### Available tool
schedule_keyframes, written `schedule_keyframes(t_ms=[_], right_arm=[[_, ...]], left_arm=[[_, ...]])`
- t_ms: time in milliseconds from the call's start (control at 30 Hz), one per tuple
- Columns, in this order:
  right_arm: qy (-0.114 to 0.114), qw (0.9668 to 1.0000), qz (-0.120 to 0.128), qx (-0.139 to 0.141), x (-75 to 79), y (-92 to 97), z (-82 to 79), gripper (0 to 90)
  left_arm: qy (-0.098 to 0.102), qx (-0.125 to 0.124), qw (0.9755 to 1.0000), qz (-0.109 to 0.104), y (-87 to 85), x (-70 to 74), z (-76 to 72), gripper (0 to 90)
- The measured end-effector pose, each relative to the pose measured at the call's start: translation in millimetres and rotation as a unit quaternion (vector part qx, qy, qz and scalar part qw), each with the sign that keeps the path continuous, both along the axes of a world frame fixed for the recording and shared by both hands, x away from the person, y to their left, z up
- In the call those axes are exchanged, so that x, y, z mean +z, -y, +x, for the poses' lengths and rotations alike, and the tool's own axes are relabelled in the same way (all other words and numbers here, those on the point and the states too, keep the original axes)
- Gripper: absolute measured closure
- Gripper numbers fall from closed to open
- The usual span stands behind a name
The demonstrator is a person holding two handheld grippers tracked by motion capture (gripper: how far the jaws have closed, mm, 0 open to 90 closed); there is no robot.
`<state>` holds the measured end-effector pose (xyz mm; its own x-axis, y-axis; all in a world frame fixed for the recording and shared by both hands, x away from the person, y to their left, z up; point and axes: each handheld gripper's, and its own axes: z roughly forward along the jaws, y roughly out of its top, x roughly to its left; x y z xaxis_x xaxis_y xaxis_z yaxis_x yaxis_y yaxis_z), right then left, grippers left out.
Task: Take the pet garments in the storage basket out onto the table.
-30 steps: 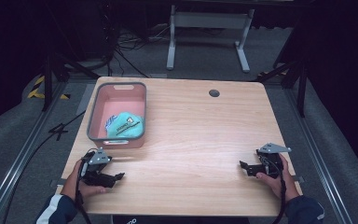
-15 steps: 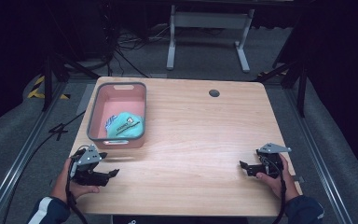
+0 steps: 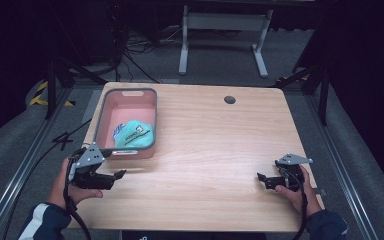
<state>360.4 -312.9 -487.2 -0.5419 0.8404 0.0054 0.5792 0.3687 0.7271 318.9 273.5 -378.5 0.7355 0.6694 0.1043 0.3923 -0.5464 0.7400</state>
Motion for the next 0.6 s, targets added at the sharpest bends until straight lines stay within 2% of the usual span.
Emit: schedule_keyframes(t_ms=[33, 133, 167, 333, 433, 467, 533, 567, 600], right_arm=[[0.0, 1.0, 0.0, 0.0, 0.0, -0.1, 0.0, 9.7], [0.0, 1.0, 0.0, 0.0, 0.0, 0.0, 0.0, 9.8], [0.0, 1.0, 0.0, 0.0, 0.0, -0.1, 0.0, 9.8], [-0.002, 1.0, 0.001, -0.001, 0.2, 0.0, -1.4, 9.8], [-0.001, 1.0, 0.001, -0.001, 0.1, 0.2, -2.2, 9.8], [-0.001, 1.0, 0.0, 0.0, 0.1, 0.5, -2.3, 9.8], [-0.001, 1.0, 0.0, 0.001, 0.1, 0.6, -2.3, 9.8], [-0.001, 1.0, 0.0, 0.0, 0.1, 0.6, -2.3, 9.8], [-0.001, 1.0, 0.0, 0.0, 0.1, 0.6, -2.3, 9.8]], left_arm=[[0.007, -0.002, 1.0, 0.004, -1.7, 5.3, 2.3, 21.8], [0.008, 0.006, 0.9999, -0.006, -5.9, 19.1, 10.7, 20.1], [0.008, 0.008, 0.9999, -0.003, -7.7, 23.1, 14.5, 19.4], [0.003, 0.021, 0.9998, 0.002, -12.1, 37.8, 34.9, 18.0], [-0.006, 0.023, 0.9997, 0.007, -13.8, 42.6, 51.2, 17.8], [-0.006, 0.023, 0.9997, 0.007, -13.8, 42.6, 51.2, 17.8], [-0.014, 0.027, 0.9994, 0.017, -12.7, 43.7, 64.9, 17.6], [-0.024, 0.031, 0.999, 0.024, -10.4, 43.7, 76.8, 17.5], [-0.032, 0.031, 0.9986, 0.027, -8.5, 43.1, 82.2, 17.5]])
